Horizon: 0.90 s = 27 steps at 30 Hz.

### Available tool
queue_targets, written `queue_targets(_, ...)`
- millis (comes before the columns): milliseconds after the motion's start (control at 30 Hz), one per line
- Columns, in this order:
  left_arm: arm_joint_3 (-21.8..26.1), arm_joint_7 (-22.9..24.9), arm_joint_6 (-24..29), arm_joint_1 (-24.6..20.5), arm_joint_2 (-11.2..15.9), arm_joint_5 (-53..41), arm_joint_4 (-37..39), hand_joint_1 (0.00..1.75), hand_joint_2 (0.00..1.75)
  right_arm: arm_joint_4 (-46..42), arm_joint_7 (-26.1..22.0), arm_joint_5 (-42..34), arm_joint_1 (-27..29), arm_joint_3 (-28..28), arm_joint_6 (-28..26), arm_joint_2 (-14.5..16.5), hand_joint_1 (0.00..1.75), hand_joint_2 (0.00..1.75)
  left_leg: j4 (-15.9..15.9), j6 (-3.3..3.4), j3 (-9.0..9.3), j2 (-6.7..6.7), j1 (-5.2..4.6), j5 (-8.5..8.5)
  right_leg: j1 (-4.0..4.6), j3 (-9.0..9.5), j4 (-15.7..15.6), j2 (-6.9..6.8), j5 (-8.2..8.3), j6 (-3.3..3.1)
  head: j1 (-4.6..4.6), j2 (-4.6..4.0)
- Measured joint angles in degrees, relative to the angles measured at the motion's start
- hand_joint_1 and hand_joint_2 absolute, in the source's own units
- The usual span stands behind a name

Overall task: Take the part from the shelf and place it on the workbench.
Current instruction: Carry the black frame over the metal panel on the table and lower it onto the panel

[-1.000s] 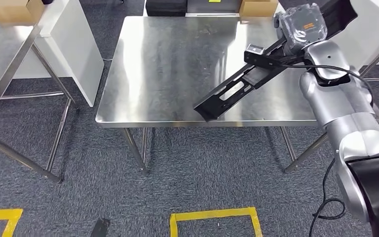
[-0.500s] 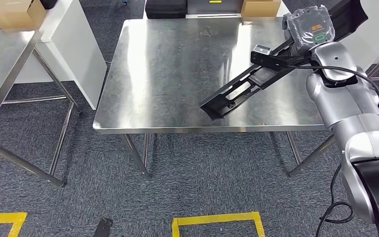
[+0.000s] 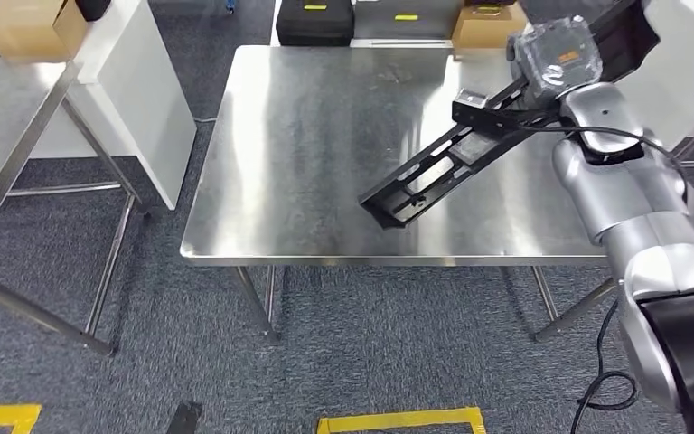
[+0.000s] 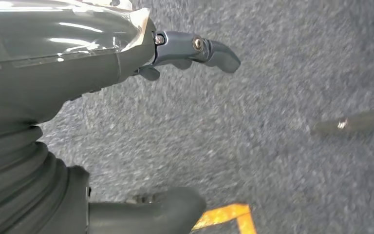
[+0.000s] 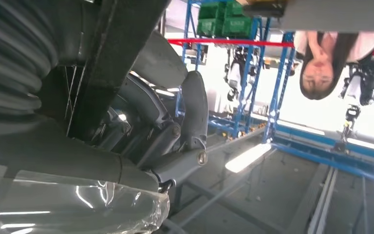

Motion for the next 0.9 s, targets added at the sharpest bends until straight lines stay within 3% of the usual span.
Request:
queue_targets(67,0.0,0.0,0.0,0.0,0.0,0.0,0.0,0.0,1.75,0.2,0.0,0.0,0.2,0.0,0.0,-0.2,1.75,1.75,0.0,0.31,0.47,-0.2,-0.05,-0.61,0.12,-5.11,7.1,0.03,-2.27,-0.38,0.29,0.0)
queue_targets(100,0.0,0.0,0.0,0.0,-0.1,0.0,0.0,0.0,1.75,0.3,0.0,0.0,0.4,0.0,0.0,-0.2,1.75,1.75,0.0,0.35,0.86,-0.3,-0.08,-1.01,0.17,-6.87,8.6,0.04,-2.92,-0.19,0.37,0.0)
queue_targets(133,0.0,0.0,0.0,0.1,-0.2,0.0,0.0,0.0,1.75,0.4,0.0,0.0,0.5,0.0,0.0,-0.3,1.75,1.75,0.0,0.3,1.36,-0.42,-0.12,-1.45,0.21,-7.61,8.1,0.04,-2.65,0.25,0.47,0.0)
queue_targets(167,0.0,0.0,0.0,0.1,-0.2,0.0,0.0,0.0,1.75,0.4,0.0,0.0,0.6,0.0,0.0,-0.3,1.75,1.75,0.0,0.2,1.95,-0.51,-0.14,-1.91,0.15,-7.26,5.5,0.03,-1.23,0.86,0.48,0.0)
queue_targets(233,0.0,0.0,0.0,0.1,-0.3,0.0,0.0,0.0,1.75,0.5,0.0,0.0,0.7,0.0,0.0,-0.4,1.75,1.75,0.1,-0.27,3.09,-0.66,-0.24,-2.96,0.0,-4.93,-2.8,-0.1,3.82,1.96,0.57,0.0)
queue_targets(300,0.0,0.0,0.0,0.2,-0.3,0.0,0.0,0.0,1.75,0.6,0.0,0.0,0.6,0.0,0.0,-0.6,1.75,1.75,0.1,-0.88,3.58,-0.71,-0.51,-3.88,0.2,-3.15,-8.0,-0.22,6.9,1.21,0.68,0.0)
queue_targets(367,0.0,0.0,0.0,0.2,-0.2,0.0,0.0,0.0,1.75,0.7,-0.1,0.1,0.7,0.0,0.0,-0.6,1.75,1.75,0.3,-1.33,3.7,-0.69,-0.67,-4.35,0.28,-2.58,-8.6,-0.12,7.01,-0.52,0.72,0.0)
queue_targets(433,0.0,-0.1,0.0,0.1,-0.2,0.0,0.0,0.0,1.75,0.8,-0.1,0.0,0.7,0.0,0.0,-0.7,1.75,1.75,2.2,-1.73,2.95,-0.49,-0.56,-4.46,-0.1,-1.84,-8.7,0.05,6.78,-1.48,0.71,0.0)
queue_targets(500,0.0,-0.2,0.0,0.1,-0.1,0.0,0.0,0.0,1.75,0.8,0.0,0.0,0.7,0.0,0.0,-0.7,1.75,1.75,7.9,-2.44,-0.4,-0.2,-0.31,-5.33,-0.22,-0.83,-8.7,0.12,6.08,-2.33,0.66,0.0)
queue_targets(567,0.0,-0.2,0.0,0.1,-0.1,0.0,0.0,0.0,1.75,0.8,0.0,0.0,0.9,0.0,0.0,-0.7,1.75,1.75,14.9,-3.1,-5.32,-0.04,-0.09,-7.87,-0.09,0.03,-8.7,0.26,5.26,-2.79,0.62,0.0)
queue_targets(600,0.0,-0.2,0.0,0.1,-0.1,0.0,0.0,0.0,1.75,0.8,0.0,0.0,1.0,0.0,0.0,-0.7,1.75,1.75,16.7,-3.19,-7.23,-0.01,-0.06,-8.95,0.04,0.54,-8.7,0.36,4.79,-2.83,0.61,0.0)
queue_targets(633,0.0,-0.2,0.0,0.1,-0.1,-0.1,0.0,0.0,1.75,0.8,0.0,0.0,1.2,0.0,0.0,-0.7,1.75,1.75,16.8,-3.04,-8.26,0.01,-0.08,-9.02,0.21,1.17,-8.7,0.45,4.29,-2.84,0.6,0.0)
queue_targets(667,0.0,-0.2,0.0,0.1,-0.1,-0.1,0.0,0.0,1.75,0.8,0.0,0.0,1.4,0.0,0.0,-0.7,1.75,1.75,14.9,-2.61,-8.31,0.01,-0.19,-7.85,0.48,1.91,-8.7,0.5,3.73,-2.82,0.61,0.0)
queue_targets(733,0.0,-0.5,0.0,0.2,0.0,-0.2,0.0,0.0,1.75,0.8,0.0,0.0,1.4,0.0,0.0,-0.7,1.75,1.75,7.3,-0.67,-6.13,-0.01,-0.91,-2.18,0.91,3.42,-8.9,0.55,2.69,-2.87,0.62,0.0)
queue_targets(800,0.1,-1.5,0.1,0.1,0.3,-0.2,0.0,0.0,1.75,0.8,-0.1,-0.1,1.4,0.0,0.0,-0.9,1.75,1.75,1.5,1.34,-3.92,-0.01,-1.95,1.88,1.29,4.52,-9.1,0.63,1.86,-2.69,0.75,0.0)
queue_targets(833,0.1,-2.1,0.2,0.1,0.4,-0.1,0.0,0.0,1.75,0.8,-0.1,-0.1,1.5,0.0,0.0,-1.0,1.75,1.75,0.3,1.92,-3.3,0.0,-2.33,2.62,1.33,4.78,-9.3,0.67,1.58,-2.46,0.83,0.0)
queue_targets(900,0.2,-3.9,1.1,0.1,0.3,0.0,0.0,0.0,1.75,0.7,-0.2,-0.1,1.5,0.0,0.0,-1.1,1.75,1.75,-0.5,2.2,-2.29,0.13,-2.29,2.59,1.61,5.02,-9.7,0.69,1.16,-1.99,0.79,0.0)
